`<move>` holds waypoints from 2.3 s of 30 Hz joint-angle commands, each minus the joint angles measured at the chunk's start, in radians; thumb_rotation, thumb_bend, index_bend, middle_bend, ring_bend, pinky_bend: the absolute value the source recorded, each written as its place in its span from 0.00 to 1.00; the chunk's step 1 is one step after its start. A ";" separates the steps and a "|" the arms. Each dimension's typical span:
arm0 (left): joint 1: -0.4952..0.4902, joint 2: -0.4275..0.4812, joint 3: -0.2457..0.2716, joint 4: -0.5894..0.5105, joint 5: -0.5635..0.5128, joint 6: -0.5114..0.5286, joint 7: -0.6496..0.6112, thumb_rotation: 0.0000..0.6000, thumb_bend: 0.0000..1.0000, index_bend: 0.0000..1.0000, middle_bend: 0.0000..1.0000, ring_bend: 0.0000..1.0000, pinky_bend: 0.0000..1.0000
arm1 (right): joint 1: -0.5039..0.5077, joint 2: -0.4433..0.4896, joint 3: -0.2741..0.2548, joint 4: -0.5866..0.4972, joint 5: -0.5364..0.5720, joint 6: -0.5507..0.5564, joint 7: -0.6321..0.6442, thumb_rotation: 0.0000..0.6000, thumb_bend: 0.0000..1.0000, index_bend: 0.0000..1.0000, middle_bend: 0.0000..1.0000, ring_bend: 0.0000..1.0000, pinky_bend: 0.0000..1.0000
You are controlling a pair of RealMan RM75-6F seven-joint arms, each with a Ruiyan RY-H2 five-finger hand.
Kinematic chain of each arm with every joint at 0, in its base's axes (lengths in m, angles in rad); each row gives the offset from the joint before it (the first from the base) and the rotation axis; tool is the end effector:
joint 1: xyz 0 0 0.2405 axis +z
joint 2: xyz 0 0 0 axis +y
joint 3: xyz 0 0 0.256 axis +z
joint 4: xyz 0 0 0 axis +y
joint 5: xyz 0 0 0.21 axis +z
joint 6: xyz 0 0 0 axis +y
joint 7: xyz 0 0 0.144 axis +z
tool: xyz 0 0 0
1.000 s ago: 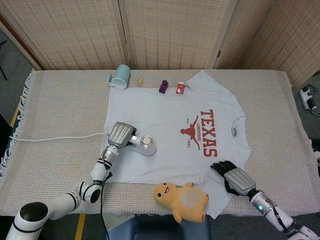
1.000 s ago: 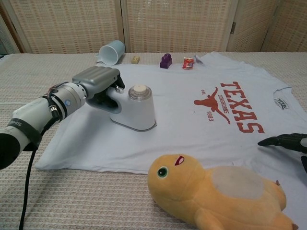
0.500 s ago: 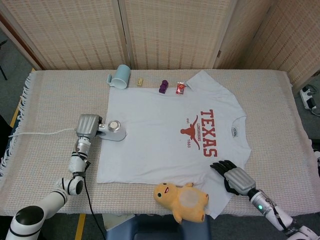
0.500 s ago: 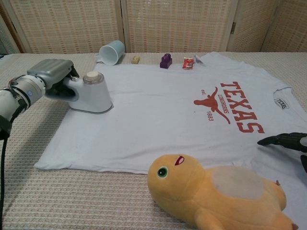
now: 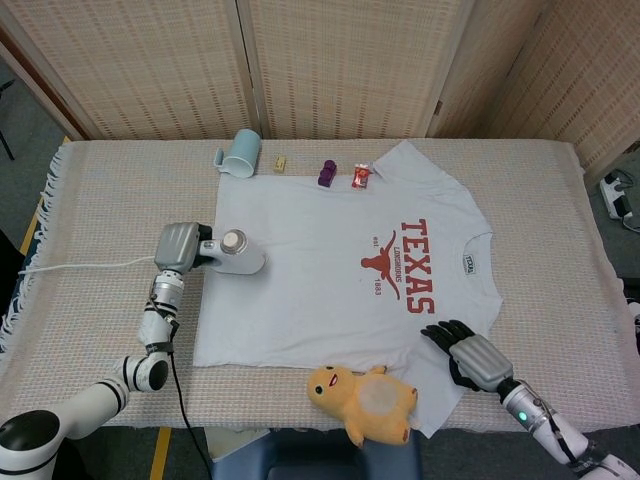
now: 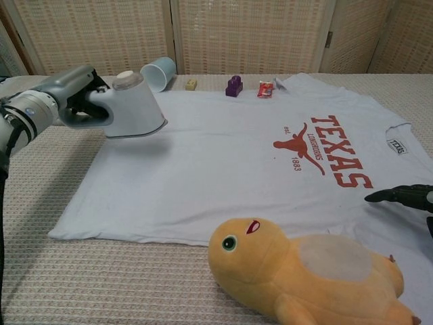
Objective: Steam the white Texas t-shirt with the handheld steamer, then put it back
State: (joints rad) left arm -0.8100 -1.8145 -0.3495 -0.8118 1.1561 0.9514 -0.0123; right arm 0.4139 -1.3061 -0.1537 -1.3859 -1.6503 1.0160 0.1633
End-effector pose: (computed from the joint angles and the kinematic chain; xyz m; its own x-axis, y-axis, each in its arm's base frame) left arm -0.1895 0.4350 -0.0072 0.2770 0.0491 0.9596 0.9537 -0.1357 -0.2684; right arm -0.3045 -0.2182 0.0310 0.4754 -0.5059 0.7197 -0.8714 -0.3830 0.3065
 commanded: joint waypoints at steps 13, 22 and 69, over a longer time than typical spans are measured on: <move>-0.122 -0.176 0.045 0.022 0.031 -0.004 0.206 1.00 0.42 0.97 1.00 0.87 0.79 | -0.021 0.017 -0.013 -0.026 0.013 0.012 -0.029 0.88 1.00 0.00 0.05 0.00 0.00; -0.172 -0.276 0.018 0.196 0.009 -0.012 0.271 1.00 0.42 0.97 1.00 0.87 0.79 | -0.022 0.010 -0.014 -0.023 0.017 0.007 -0.030 0.88 1.00 0.00 0.05 0.00 0.00; 0.081 0.009 0.284 -0.218 0.381 0.209 0.154 1.00 0.42 0.96 1.00 0.86 0.80 | -0.036 0.010 -0.021 -0.044 0.009 0.030 -0.054 0.88 1.00 0.00 0.05 0.00 0.00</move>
State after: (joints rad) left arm -0.7254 -1.7944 -0.0724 -1.0385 1.5287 1.1581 0.1342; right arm 0.3780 -1.2957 -0.1742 -1.4294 -1.6413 1.0454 0.1091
